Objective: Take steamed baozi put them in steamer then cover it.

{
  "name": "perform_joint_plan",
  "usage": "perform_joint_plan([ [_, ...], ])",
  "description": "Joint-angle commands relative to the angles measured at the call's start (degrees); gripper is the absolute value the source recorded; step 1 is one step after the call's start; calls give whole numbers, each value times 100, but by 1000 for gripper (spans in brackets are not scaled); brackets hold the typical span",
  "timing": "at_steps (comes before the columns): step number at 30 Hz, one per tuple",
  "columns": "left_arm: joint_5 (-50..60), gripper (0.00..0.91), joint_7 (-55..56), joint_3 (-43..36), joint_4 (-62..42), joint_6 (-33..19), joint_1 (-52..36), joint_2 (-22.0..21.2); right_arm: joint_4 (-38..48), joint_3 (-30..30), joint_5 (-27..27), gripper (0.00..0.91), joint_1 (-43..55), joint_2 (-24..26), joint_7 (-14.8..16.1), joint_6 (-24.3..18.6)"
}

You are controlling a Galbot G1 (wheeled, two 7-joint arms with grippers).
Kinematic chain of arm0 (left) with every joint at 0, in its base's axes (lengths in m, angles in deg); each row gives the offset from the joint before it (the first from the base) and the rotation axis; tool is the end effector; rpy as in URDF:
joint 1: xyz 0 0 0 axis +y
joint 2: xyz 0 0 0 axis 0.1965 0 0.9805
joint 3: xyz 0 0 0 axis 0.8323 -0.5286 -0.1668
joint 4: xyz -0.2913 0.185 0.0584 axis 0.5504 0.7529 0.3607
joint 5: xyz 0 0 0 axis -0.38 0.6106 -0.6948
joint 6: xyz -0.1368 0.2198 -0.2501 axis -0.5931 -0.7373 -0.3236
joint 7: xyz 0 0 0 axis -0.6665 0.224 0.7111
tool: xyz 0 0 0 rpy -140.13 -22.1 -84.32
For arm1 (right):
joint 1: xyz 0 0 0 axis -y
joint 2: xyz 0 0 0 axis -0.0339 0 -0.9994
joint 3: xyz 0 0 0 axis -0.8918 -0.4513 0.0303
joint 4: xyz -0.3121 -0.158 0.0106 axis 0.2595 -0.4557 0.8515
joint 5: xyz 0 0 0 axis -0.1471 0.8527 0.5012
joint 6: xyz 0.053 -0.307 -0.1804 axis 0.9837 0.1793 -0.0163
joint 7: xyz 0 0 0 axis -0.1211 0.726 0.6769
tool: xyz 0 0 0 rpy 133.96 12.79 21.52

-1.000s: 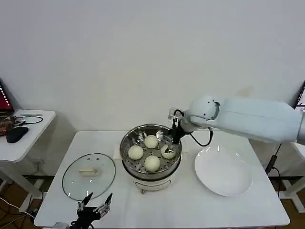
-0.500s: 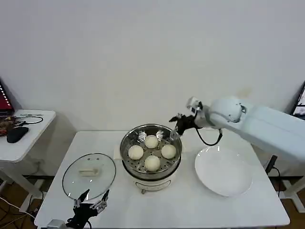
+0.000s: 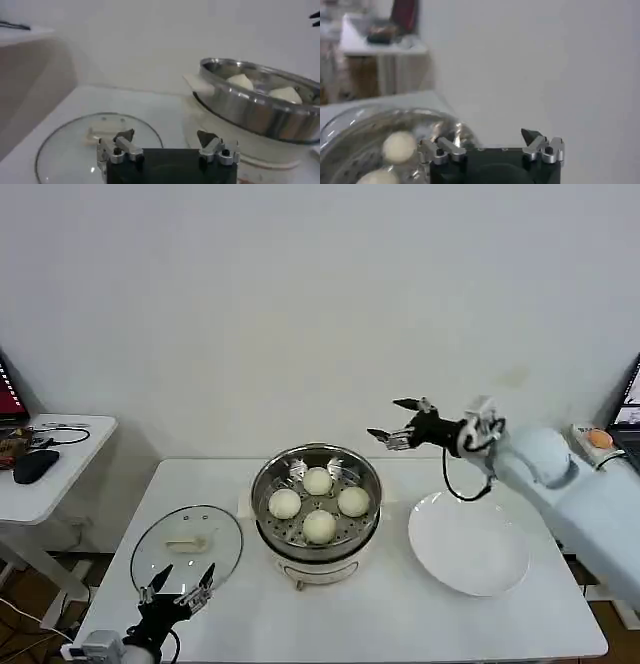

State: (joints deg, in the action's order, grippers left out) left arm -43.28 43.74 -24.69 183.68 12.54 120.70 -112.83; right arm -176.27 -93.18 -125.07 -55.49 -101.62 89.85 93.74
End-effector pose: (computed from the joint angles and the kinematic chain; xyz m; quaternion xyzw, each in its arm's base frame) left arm 0.1459 0.0940 -0.2768 -0.0332 -0.9832 0.0609 0.1687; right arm 0.4273 -0.1019 -0.1224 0.3523 -0.9253 0.1337 0.0416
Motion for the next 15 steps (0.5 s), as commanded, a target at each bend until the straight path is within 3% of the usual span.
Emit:
perform_joint_plan([
  [1, 111, 907, -34, 212, -2, -28, -23, -37, -720, 3923, 1397, 907, -4081, -1429, -488, -1632],
  [6, 223, 907, -102, 331, -97, -23, -138, -114, -793, 4417, 2103, 907, -4740, -2072, -598, -2118],
  [11, 444, 907, -169, 432, -167, -31, -138, -153, -713, 4836, 2241, 907, -5144, -2476, -668, -2608],
  [15, 675, 907, -220, 425, -262, -133, -135, -179, -603, 4837, 2387, 907, -5405, -2647, -682, -2873],
])
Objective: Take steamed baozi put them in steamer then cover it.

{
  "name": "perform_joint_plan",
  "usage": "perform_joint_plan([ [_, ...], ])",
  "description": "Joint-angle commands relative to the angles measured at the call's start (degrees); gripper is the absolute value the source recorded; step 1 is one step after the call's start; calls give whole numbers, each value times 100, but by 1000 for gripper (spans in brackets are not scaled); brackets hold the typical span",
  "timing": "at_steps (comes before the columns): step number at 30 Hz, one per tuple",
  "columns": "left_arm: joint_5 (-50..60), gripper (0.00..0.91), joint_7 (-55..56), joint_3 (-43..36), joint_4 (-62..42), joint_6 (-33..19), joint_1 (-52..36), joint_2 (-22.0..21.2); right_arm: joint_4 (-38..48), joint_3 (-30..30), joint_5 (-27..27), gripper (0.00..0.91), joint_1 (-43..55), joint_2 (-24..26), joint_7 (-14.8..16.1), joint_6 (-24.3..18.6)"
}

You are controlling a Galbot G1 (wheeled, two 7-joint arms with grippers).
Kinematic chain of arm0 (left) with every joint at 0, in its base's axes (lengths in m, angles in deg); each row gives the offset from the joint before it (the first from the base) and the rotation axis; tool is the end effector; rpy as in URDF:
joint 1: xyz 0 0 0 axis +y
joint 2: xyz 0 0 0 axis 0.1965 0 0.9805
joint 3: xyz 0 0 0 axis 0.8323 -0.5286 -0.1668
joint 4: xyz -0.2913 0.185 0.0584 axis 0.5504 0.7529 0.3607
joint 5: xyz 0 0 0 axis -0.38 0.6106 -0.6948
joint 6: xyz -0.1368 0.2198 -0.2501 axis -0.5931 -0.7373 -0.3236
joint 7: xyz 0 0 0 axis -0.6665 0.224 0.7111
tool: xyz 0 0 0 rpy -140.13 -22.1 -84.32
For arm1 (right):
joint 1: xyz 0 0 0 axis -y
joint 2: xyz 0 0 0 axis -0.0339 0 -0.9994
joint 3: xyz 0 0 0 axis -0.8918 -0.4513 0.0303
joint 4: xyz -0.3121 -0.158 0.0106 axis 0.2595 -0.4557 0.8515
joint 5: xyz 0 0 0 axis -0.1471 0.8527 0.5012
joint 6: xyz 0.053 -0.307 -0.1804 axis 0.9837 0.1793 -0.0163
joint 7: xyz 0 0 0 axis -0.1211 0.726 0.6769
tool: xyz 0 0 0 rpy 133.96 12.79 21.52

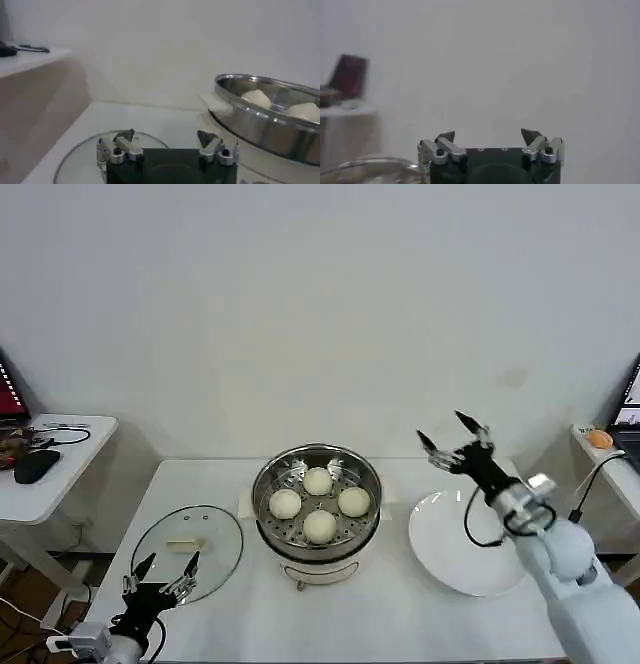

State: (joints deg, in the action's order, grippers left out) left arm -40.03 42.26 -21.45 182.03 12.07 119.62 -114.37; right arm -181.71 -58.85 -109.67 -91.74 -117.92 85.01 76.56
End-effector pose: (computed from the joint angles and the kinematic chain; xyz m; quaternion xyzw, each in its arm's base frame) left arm 0.1545 0.1101 -0.2770 -0.0129 -0.9892 0.0315 0.1428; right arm 0.3329 -0.1486 -0.2275 -0.1674 0.9801 -0.0618 0.0868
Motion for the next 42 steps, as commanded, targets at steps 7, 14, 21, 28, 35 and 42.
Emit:
perform_joint_plan([
  [7, 664, 907, -263, 59, -461, -507, -16, 130, 124, 1470, 467, 907, -2193, -1270, 202, -1530],
  [14, 1036, 907, -420, -153, -1052, -1028, -98, 265, 97, 1615, -159, 907, -2307, -1289, 354, -1472],
  [21, 2293, 907, -177, -252, -1662, -1565, -93, 431, 102, 1777, -267, 907, -2381, -1262, 387, -1435],
  [28, 4340, 907, -89, -89, -2165, -1988, -179, 656, 123, 1796, -281, 907, -2390, -1225, 408, -1395],
  [35, 6454, 907, -69, -106, -2776, -2591, -530, 912, 125, 1815, -297, 907, -2465, -1216, 437, -1395],
  [42, 7661, 907, 26, -108, -3338, -2979, -840, 1026, 132, 1853, -308, 907, -2472, -1197, 471, -1396],
])
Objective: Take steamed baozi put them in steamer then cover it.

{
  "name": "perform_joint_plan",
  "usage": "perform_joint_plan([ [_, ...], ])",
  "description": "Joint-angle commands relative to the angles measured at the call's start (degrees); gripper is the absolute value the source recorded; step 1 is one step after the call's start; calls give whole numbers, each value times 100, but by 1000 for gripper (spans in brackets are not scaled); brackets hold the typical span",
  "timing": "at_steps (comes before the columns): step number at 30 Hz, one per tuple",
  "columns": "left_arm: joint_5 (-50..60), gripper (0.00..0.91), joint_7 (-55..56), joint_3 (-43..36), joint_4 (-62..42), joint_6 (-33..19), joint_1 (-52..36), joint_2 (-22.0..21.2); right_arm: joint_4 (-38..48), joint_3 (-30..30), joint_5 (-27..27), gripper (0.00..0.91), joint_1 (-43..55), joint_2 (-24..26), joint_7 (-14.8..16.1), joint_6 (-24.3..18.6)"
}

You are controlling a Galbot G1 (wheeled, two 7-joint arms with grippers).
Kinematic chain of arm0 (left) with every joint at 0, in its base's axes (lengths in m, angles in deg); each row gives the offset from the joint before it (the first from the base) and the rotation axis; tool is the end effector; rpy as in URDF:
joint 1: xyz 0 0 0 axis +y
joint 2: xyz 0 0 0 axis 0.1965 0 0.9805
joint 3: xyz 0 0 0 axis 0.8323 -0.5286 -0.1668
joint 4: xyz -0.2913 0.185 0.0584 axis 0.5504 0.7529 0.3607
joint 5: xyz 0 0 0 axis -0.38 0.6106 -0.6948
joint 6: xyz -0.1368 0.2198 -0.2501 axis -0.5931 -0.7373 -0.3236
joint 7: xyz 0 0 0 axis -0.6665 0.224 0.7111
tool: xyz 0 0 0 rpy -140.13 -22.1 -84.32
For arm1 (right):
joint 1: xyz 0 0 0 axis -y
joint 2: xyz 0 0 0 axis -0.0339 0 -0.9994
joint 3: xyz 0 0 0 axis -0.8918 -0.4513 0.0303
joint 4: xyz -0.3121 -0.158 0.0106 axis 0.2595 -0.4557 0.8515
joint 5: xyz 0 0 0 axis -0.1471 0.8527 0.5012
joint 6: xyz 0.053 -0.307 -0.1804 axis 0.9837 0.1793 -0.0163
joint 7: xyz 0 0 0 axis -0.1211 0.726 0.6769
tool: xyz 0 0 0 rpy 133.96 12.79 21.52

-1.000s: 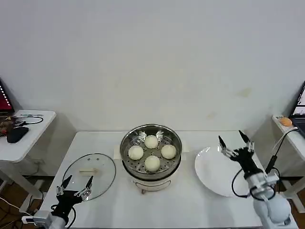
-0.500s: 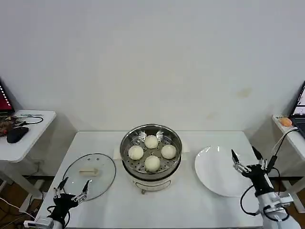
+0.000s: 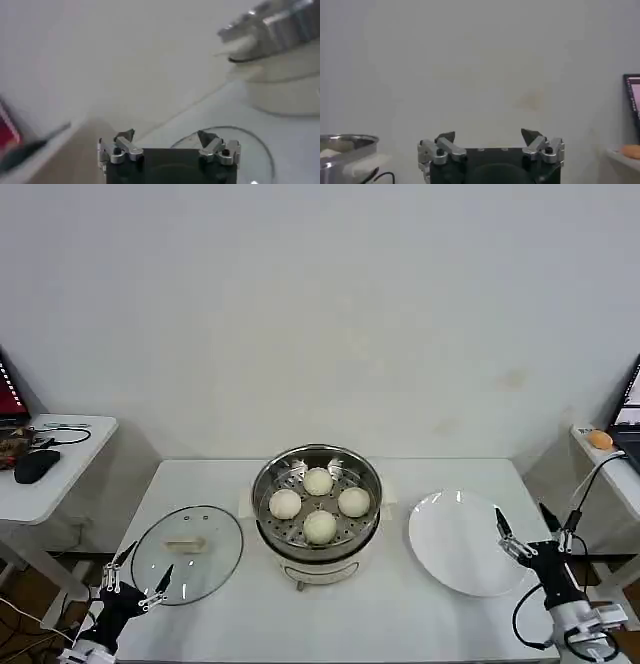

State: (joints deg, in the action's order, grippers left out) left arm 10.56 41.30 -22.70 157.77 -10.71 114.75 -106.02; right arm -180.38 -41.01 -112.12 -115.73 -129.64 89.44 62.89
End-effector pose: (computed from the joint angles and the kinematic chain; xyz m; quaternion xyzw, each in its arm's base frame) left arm 0.1703 0.2176 -0.3674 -0.1047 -0.8944 -0.4345 0.0185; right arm 0.2023 -0.2048 -0.3277 -0.0412 0.9967 0.0041 0.0692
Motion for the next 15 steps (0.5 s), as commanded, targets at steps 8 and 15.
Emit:
perform_joint_plan([
  [8, 3985, 907, 531, 119, -1401, -905, -554, 60, 25, 45, -49, 907, -67, -54, 77, -29],
  [15, 4304, 907, 658, 95, -1512, -876, -702, 76, 94, 19, 43, 907, -103, -109, 150, -91],
])
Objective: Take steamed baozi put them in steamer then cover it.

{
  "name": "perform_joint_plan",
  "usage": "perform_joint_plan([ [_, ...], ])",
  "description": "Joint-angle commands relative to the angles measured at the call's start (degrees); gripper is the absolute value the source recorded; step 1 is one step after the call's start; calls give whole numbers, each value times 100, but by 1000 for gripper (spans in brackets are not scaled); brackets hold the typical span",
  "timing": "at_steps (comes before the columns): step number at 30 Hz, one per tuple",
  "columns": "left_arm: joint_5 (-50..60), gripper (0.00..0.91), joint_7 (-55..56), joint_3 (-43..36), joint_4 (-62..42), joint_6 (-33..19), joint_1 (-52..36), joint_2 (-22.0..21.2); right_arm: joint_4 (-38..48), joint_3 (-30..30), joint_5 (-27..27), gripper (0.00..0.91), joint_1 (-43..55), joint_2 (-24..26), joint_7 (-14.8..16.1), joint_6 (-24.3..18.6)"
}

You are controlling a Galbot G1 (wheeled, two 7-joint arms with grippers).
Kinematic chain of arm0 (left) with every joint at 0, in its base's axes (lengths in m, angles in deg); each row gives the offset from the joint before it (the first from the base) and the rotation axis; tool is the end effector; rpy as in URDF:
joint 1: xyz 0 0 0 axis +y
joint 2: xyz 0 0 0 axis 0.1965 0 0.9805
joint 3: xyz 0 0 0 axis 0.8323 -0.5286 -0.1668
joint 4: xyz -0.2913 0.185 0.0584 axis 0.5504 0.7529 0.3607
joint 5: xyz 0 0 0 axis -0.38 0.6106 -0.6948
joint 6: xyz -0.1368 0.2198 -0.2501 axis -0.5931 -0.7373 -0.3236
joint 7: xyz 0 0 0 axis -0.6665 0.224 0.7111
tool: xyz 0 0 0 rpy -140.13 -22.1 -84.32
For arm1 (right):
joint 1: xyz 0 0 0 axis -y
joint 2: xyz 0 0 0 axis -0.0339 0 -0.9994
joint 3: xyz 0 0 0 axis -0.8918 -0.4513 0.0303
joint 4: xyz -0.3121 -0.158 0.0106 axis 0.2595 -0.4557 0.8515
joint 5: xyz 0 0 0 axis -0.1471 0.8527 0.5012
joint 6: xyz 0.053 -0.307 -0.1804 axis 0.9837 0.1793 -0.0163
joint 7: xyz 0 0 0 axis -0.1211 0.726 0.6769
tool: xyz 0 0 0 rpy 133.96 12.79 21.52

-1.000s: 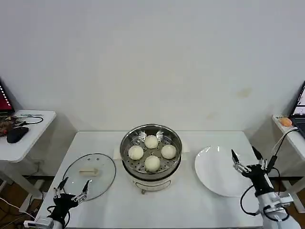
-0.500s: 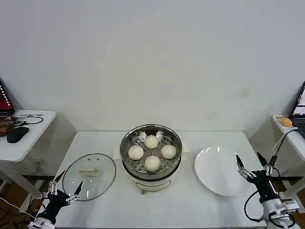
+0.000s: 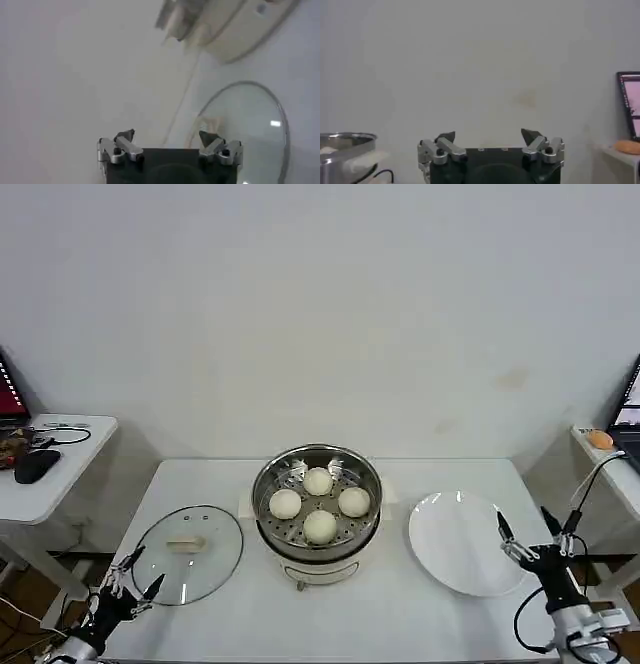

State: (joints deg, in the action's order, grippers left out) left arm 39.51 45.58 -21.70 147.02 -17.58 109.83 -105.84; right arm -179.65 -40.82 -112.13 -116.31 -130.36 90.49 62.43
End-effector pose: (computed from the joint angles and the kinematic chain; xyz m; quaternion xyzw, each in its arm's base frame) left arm 0.1815 0.2683 -0.3917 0.1650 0.7624 0.6254 0.0221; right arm 0.1967 -0.2054 -0.3354 -0.0425 0.9970 0.0080 0.0635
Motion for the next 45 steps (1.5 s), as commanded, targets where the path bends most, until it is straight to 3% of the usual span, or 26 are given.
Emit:
perform_joint_plan([
  [1, 1410, 907, 265, -23, -465, -175, -270, 63, 24, -5, 55, 907, -56, -45, 54, -47],
  [45, 1672, 907, 369, -890, -1154, 105, -1840, -225, 81, -40, 311, 907, -179, -187, 246, -107],
])
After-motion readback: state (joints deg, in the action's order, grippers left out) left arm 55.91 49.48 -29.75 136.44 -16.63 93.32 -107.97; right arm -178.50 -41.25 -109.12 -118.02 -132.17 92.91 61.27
